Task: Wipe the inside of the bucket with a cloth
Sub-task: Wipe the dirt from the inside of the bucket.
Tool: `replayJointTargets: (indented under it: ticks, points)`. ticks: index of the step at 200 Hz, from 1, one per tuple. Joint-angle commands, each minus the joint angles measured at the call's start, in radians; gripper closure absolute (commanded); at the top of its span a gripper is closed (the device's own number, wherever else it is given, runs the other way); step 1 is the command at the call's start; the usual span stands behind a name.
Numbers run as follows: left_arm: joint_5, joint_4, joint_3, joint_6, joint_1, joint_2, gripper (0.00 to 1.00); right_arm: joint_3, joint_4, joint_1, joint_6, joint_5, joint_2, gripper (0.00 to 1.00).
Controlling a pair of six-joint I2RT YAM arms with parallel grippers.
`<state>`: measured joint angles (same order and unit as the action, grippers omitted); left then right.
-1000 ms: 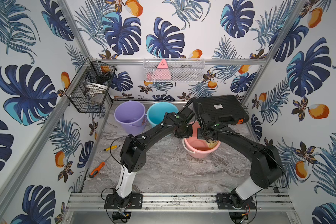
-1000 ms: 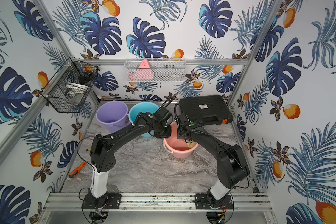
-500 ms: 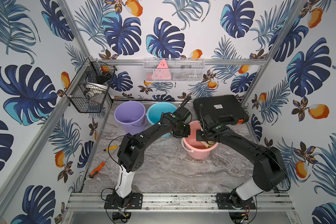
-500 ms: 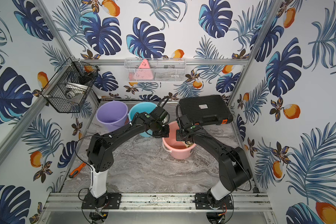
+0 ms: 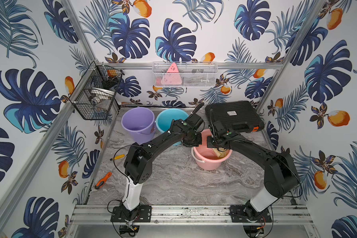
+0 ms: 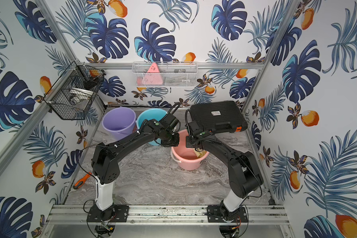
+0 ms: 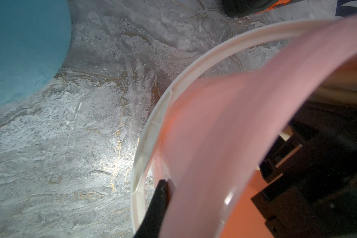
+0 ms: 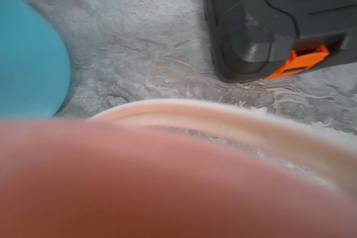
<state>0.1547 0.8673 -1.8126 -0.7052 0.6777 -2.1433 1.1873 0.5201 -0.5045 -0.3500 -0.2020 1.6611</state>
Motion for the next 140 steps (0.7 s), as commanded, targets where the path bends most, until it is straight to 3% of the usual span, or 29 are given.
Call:
replayJointTargets:
  ticks: [1,52,140]
  points:
    - [0.021,-0.123,-0.005,0.026,0.002,0.017,1.00,-0.044,0.167,-0.021,-0.007,0.034,-0.004,1.00]
    - [0.034,-0.123,-0.051,0.019,0.002,-0.017,1.00,-0.098,0.128,-0.068,0.020,0.211,-0.010,1.00]
    - [0.059,-0.147,0.029,0.020,0.002,0.032,1.00,-0.014,0.148,-0.056,-0.054,-0.165,0.059,1.00]
